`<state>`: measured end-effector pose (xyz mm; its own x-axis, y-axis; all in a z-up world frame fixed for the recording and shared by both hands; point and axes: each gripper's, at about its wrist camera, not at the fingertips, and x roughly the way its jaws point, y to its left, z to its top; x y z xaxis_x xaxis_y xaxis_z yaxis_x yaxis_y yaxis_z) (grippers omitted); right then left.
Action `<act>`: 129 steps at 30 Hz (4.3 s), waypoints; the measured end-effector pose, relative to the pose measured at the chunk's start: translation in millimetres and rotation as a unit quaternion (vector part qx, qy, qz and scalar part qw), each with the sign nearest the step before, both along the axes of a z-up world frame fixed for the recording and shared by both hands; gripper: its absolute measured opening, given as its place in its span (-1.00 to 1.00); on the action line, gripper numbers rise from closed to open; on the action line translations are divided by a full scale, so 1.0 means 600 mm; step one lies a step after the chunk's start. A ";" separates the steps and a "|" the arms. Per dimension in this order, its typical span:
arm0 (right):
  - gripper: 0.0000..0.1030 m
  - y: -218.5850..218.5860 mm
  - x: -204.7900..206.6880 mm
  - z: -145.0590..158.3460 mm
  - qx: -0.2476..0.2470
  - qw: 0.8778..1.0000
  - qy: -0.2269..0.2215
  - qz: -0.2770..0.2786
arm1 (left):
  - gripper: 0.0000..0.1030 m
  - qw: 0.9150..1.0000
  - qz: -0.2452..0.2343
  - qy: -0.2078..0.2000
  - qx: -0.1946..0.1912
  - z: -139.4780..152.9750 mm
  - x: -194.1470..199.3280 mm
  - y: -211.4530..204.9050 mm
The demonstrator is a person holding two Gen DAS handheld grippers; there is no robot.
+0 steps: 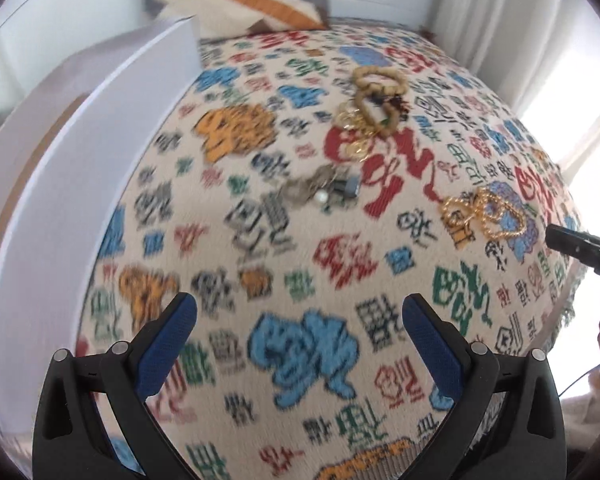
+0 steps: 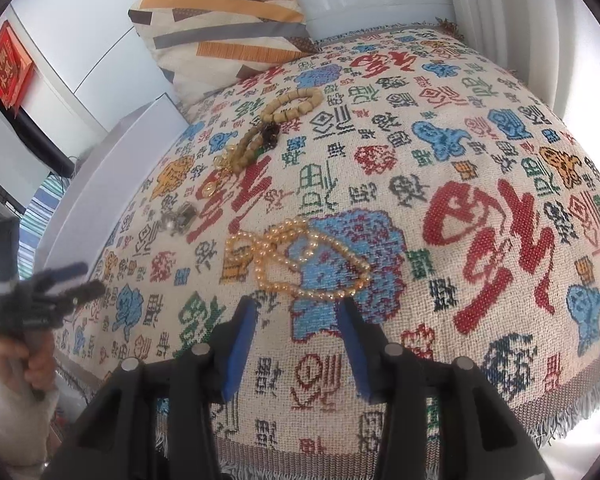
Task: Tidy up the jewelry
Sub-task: 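Grasp the silver ring cluster with the left tool while the right tool holds the gold chain, then carry the silver rings and gold chain into the white box and open both tools, then move both tools back over the jewelry on the bed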
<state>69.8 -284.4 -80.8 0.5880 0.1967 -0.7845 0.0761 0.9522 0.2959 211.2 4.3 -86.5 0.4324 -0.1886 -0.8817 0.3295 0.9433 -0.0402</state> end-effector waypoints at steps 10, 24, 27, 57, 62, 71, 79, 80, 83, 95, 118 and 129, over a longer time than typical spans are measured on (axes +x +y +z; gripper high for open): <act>-0.12 -0.032 -0.027 -0.004 0.011 1.000 0.002 -0.025 | 0.73 0.996 -0.077 -0.033 0.039 -0.059 0.132 -0.075; -0.12 -0.055 -0.035 -0.015 0.020 0.999 0.006 -0.045 | -0.98 0.997 -0.055 0.012 -0.058 -0.040 0.058 -0.019; -0.12 -0.059 -0.026 0.004 0.018 0.999 -0.005 -0.043 | -0.99 0.995 -0.029 0.015 -0.096 -0.021 0.044 0.008; -0.85 0.042 0.150 0.005 -0.120 0.983 0.039 0.131 | -0.99 0.970 0.052 0.032 -0.234 0.081 0.015 0.094; -0.85 0.029 0.132 0.058 -0.058 0.990 0.005 0.127 | -0.48 0.979 0.049 0.036 -0.195 0.058 0.015 0.092; -0.85 0.009 0.111 0.092 0.021 0.993 -0.009 0.117 | 0.03 0.989 0.048 0.078 -0.120 -0.054 0.025 0.042; -0.85 0.011 0.095 0.148 0.062 0.989 -0.043 0.126 | -0.95 0.987 0.045 0.078 -0.135 -0.044 0.027 0.027; -0.85 0.013 0.095 0.156 0.066 0.988 -0.047 0.129 | -0.95 0.984 0.053 0.075 -0.152 -0.033 0.028 0.035; -0.85 0.023 0.099 0.181 0.073 0.986 -0.057 0.141 | -0.95 0.973 0.071 0.071 -0.210 0.007 0.024 0.063; -0.85 0.126 0.177 0.278 0.088 0.971 -0.081 0.205 | -0.95 0.954 0.116 -0.027 -0.274 0.237 -0.009 0.185; -0.66 0.586 0.551 0.225 0.060 0.944 -0.053 0.320 | -0.86 0.930 0.328 -0.045 -0.162 0.148 0.205 0.525; 0.32 0.483 0.413 0.211 -0.040 0.952 -0.118 0.278 | 0.49 0.934 0.324 -0.070 -0.136 0.130 0.081 0.454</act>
